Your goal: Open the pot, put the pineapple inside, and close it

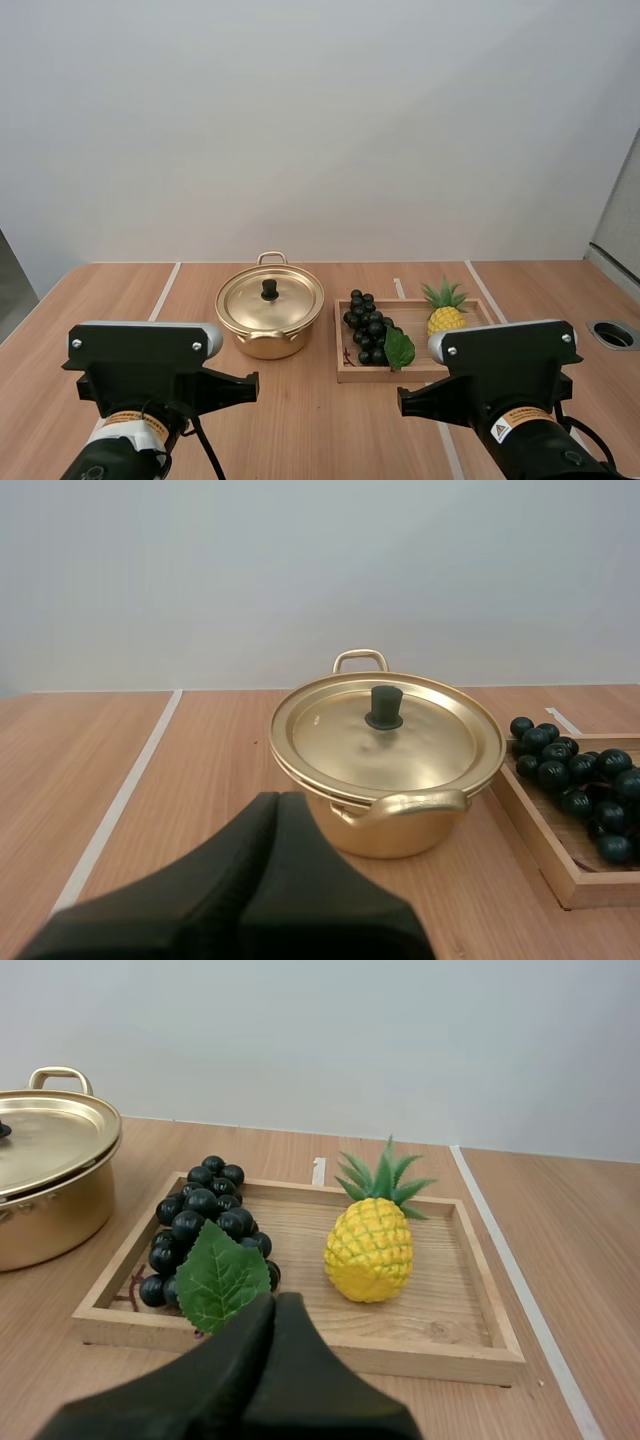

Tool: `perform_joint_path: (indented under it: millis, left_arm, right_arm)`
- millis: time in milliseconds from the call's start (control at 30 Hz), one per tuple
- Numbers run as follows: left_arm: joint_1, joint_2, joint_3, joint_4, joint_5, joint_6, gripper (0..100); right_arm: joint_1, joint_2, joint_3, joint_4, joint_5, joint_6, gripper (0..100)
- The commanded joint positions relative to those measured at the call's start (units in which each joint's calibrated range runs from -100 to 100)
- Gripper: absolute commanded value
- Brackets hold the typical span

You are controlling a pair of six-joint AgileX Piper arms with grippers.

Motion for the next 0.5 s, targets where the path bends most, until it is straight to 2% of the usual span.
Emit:
perform_joint_path:
  millis: [0,333,467]
  left_arm:
    - [0.56,-0.2,0.1,0.2,-1.9,-0.6,0]
    - [0.64,-0.2,0.1,0.2,-6.9,-0.6,0]
    - [0.64,-0.2,0.1,0.2,-11.9,1.2,0]
  right_arm:
    - [-0.1,-0.3,0.1,0.3,-1.5,0.5,0]
    - [0.0,-0.3,0.1,0.3,-2.0,0.5,0]
    - [0.0,-0.3,0.1,-1.8,-6.7,0.5,0]
